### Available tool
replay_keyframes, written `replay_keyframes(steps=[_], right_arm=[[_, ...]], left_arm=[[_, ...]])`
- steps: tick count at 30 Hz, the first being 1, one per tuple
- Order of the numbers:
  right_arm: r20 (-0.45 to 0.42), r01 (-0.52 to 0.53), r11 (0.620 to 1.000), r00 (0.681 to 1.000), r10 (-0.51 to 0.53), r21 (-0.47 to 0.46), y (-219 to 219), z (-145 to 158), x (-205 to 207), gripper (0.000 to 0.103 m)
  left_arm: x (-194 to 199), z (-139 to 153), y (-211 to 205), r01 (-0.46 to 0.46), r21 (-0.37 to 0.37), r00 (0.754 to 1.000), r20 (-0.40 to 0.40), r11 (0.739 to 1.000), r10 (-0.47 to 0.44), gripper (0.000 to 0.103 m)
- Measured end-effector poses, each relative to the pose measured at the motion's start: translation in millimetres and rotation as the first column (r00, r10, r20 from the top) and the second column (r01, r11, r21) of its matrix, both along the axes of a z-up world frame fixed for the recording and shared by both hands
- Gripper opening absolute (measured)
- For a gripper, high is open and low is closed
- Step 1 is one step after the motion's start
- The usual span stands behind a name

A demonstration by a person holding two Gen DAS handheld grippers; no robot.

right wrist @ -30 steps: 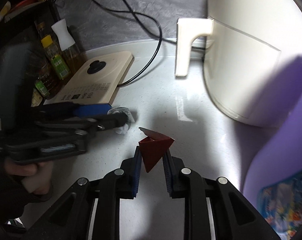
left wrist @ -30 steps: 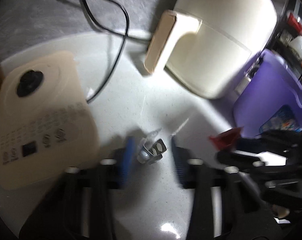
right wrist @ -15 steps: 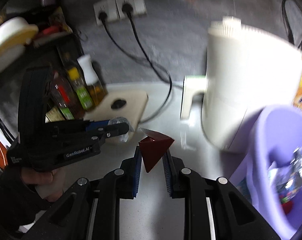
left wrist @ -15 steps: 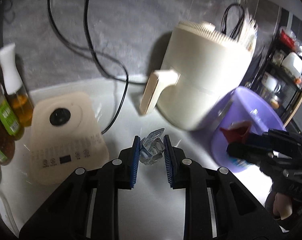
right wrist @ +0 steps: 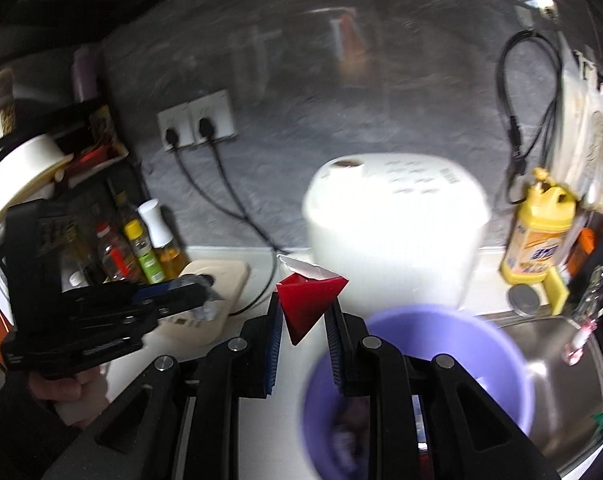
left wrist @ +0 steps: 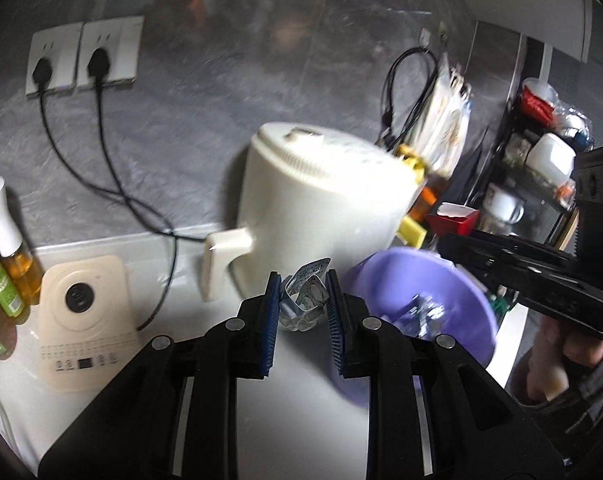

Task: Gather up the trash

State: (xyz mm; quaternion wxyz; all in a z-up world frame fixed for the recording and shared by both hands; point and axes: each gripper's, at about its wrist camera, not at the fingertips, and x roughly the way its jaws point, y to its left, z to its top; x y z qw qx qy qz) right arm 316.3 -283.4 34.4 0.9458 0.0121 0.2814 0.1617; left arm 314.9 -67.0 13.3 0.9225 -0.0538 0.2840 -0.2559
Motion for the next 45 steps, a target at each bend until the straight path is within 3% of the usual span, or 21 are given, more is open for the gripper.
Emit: replay_keyframes(steps=[2, 5, 6, 21, 31, 32, 34, 37, 45], right_arm=[[0.012, 0.011, 1.0, 1.0, -0.011, -0.019, -13.2, 3.9, 4.1, 0.022], [-0.001, 0.029, 0.999, 1.0, -0.029, -0.034, -36.3, 3.9, 11.9, 0.035], [0.005, 0.038, 0.999, 0.999, -0.038, -0.024, -42.6, 4.8, 11.9, 0.046], [0.003, -0.002, 0.997, 1.0, 0.002, 0.071, -141.6, 8.4, -1.6, 0.046], [-0.039, -0.062, 0.992, 0.997, 0.067, 0.113, -194.6, -7.3, -12.9, 0.048], [-0.046, -0.065, 0.99, 0.996, 0.072, 0.127, -201.2, -10.0, -13.0, 0.049], [-0.056, -0.066, 0.987, 0.996, 0.075, 0.144, -210.3, -14.2, -10.5, 0.051], [-0.073, -0.063, 0.984, 0.994, 0.076, 0.166, -219.6, -19.4, -8.6, 0.052], [-0.06, -0.06, 0.982, 0.996, 0.072, 0.18, -215.7, -14.0, -24.2, 0.063]], left_arm=[[-2.5, 7.4, -15.1, 0.004, -0.004, 1.0, 0.015, 1.0, -0.003, 0.022], [-4.9, 16.1, -36.0, 0.004, -0.012, 1.0, 0.031, 1.0, -0.004, 0.022], [-6.1, 18.2, -41.2, 0.003, -0.015, 0.999, 0.034, 1.0, -0.003, 0.022], [-18.3, 29.5, -105.9, -0.058, -0.016, 0.998, 0.038, 0.998, 0.058, 0.023], [-0.8, 15.4, -158.4, -0.088, -0.011, 0.995, -0.038, 0.996, 0.087, 0.025], [-0.5, 14.6, -161.7, -0.099, -0.005, 0.994, -0.04, 0.995, 0.099, 0.029], [-2.0, 14.7, -164.0, -0.154, 0.005, 0.987, -0.038, 0.988, 0.154, 0.069], [-8.6, 18.0, -159.2, -0.184, -0.027, 0.982, -0.046, 0.983, 0.182, 0.074], [-41.6, 39.0, -140.5, -0.228, -0.007, 0.974, 0.001, 0.974, 0.228, 0.097]])
